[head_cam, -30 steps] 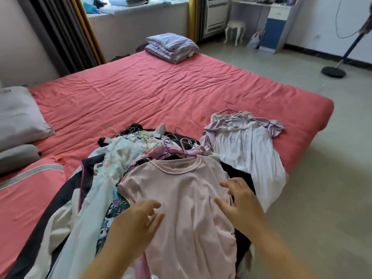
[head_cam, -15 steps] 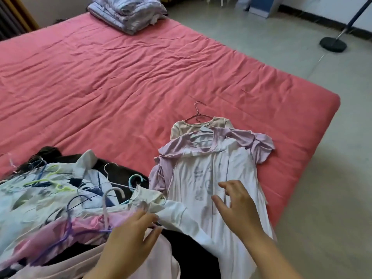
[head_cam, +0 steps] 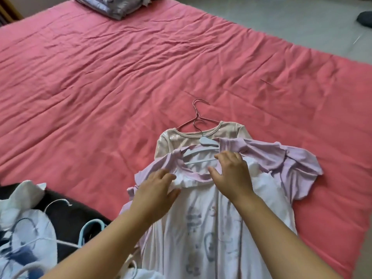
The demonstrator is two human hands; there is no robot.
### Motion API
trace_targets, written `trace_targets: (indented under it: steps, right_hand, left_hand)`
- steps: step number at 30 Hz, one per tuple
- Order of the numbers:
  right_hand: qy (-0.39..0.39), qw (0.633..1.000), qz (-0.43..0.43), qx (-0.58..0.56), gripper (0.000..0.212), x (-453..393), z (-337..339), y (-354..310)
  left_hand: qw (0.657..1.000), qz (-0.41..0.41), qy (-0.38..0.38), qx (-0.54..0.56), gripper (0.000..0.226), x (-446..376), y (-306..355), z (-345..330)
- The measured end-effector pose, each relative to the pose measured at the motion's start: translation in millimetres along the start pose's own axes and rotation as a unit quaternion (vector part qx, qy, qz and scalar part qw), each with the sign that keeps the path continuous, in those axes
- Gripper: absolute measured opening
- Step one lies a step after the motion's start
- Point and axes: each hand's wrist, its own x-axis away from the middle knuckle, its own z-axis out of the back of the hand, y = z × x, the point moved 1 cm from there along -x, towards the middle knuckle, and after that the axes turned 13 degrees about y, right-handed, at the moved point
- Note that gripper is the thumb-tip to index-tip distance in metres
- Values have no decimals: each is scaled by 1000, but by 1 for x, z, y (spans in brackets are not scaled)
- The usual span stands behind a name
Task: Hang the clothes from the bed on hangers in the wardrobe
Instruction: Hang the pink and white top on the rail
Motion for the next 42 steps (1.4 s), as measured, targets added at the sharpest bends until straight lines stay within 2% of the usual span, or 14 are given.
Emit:
trace_targets:
  steps: [3,7,10,15,19,20,23,25,28,30,33,36,39,42]
  right_hand:
    - [-39,997,4,64,51,-24,-30,21]
    - [-93,987,-9,128,70,-38,-51,45]
    - [-54,990,-3,130,75,-38,-55,50]
    - [-1,993,-20,119,77,-46,-41,53]
    - [113,988,-12,107,68,-48,-16,50]
    - [139,985,-14,102,65,-48,-6,46]
    - [191,978,-15,84,58,-53,33,31]
    - [215,972,-8,89,54,-55,63,19]
    - [251,963,15,101,52,-55,113,-6]
    - [261,959,27,111,54,-51,143,-23]
    - [255,962,38,93,75,-31,185,-50]
    - [285,957,35,50,70,5,230,-93]
    - [302,951,-49,-44,67,50,271,-146]
    - [195,958,-159,-140,77,93,305,-202]
  left_hand:
    - [999,-20,26,-29,50,-46,-2,-27]
    - [994,53,3,-91,61,-81,-12,-52]
    - [986,35,39,-156,39,-88,-13,-56]
    - [992,16,94,-87,5,-79,-3,-29]
    - [994,-9,108,-36,15,-76,11,7]
    - [994,-26,107,-19,15,-74,16,19]
    - [983,-124,130,28,51,-67,31,57]
    - [966,-190,173,40,42,-63,44,85]
    - [971,-177,155,49,21,-51,61,126]
    - [973,-170,138,68,19,-37,66,149]
    - [969,-163,147,113,21,-7,69,180]
    - [968,-133,160,140,16,29,71,204]
    - [962,-111,185,170,22,76,80,224]
    - [955,-111,202,188,18,138,96,250]
